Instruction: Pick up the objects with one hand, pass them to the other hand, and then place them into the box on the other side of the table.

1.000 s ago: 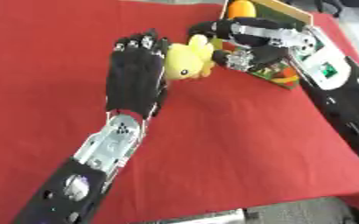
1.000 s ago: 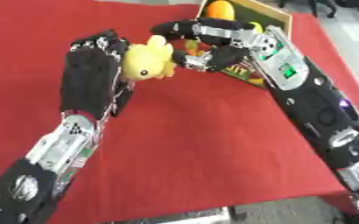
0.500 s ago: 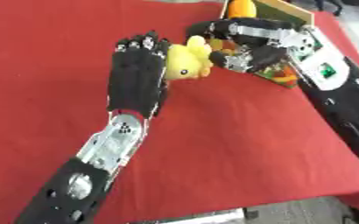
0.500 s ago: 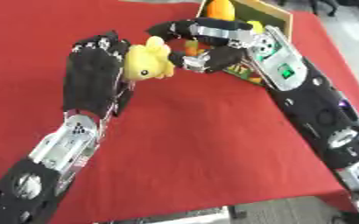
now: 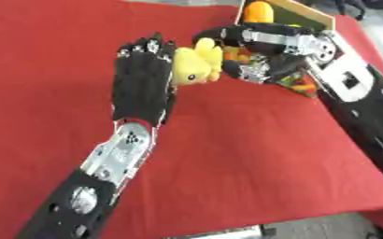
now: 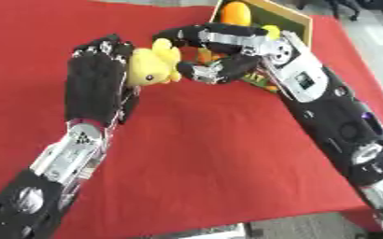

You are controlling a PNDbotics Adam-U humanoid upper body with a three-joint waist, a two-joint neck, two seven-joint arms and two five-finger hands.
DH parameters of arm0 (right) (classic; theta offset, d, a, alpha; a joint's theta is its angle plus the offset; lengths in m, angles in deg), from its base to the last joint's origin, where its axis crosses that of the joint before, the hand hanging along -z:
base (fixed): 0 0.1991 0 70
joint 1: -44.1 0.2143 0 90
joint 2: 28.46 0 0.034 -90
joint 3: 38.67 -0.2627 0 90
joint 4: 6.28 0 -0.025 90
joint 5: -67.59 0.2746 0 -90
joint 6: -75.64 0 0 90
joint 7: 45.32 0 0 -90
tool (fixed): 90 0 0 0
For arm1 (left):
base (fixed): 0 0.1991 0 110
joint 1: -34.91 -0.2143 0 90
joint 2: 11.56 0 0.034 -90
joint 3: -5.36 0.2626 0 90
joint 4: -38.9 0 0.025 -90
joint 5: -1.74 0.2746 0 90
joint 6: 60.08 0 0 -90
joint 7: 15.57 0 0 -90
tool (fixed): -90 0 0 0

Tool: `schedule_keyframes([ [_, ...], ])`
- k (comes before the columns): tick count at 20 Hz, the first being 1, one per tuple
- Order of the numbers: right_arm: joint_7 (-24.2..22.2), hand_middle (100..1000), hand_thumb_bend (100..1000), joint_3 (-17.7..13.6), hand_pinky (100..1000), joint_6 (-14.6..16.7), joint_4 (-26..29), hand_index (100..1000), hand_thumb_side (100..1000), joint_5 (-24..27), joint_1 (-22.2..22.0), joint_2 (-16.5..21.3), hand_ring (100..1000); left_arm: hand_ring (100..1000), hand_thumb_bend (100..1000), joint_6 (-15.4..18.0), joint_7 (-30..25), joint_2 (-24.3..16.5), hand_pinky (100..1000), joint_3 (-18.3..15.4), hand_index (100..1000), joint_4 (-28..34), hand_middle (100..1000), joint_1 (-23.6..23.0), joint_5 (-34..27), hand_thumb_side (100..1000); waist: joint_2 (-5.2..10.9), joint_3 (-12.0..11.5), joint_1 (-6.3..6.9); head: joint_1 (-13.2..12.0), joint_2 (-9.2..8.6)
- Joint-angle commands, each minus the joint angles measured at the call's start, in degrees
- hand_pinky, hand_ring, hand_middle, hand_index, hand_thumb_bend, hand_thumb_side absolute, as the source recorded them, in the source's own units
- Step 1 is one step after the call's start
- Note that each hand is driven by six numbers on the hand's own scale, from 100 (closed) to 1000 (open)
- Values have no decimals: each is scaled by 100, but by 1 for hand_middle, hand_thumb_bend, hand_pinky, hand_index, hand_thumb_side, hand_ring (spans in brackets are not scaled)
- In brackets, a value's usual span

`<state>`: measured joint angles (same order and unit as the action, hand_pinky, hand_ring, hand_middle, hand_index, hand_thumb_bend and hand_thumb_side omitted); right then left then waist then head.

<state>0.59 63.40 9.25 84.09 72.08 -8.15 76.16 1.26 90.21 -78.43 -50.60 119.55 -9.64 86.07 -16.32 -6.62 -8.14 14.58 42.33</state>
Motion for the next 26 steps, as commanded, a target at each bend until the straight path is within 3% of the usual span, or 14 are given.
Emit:
schedule_keyframes([
  [1, -788, 844, 100, -35, 975, 791, 143, 1000, 695, 47, 45, 185, 1000, 402, 100, -27, -3, 90, 394, -44, 550, 89, 412, 136, 65, 100, 94, 6, 14, -24, -100],
  [16, -788, 850, 100, -4, 983, 1020, 0, 1000, 735, -153, 15, 160, 1000, 403, 107, 146, -313, 119, 394, 117, 550, 370, 412, 197, 246, 100, 75, -4, -10, -10, -32],
  [19, -788, 856, 100, 58, 988, 1085, 38, 1000, 694, -160, -14, 176, 1000, 399, 100, 87, -348, 119, 393, 84, 551, 350, 412, 201, 265, 100, 70, -4, -8, -13, -30],
  [26, -788, 855, 100, 80, 987, 1118, 14, 1000, 694, -207, -13, 159, 1000, 398, 100, 136, -411, 164, 390, 161, 551, 438, 410, 250, 241, 100, 53, 6, -9, 1, -30],
])
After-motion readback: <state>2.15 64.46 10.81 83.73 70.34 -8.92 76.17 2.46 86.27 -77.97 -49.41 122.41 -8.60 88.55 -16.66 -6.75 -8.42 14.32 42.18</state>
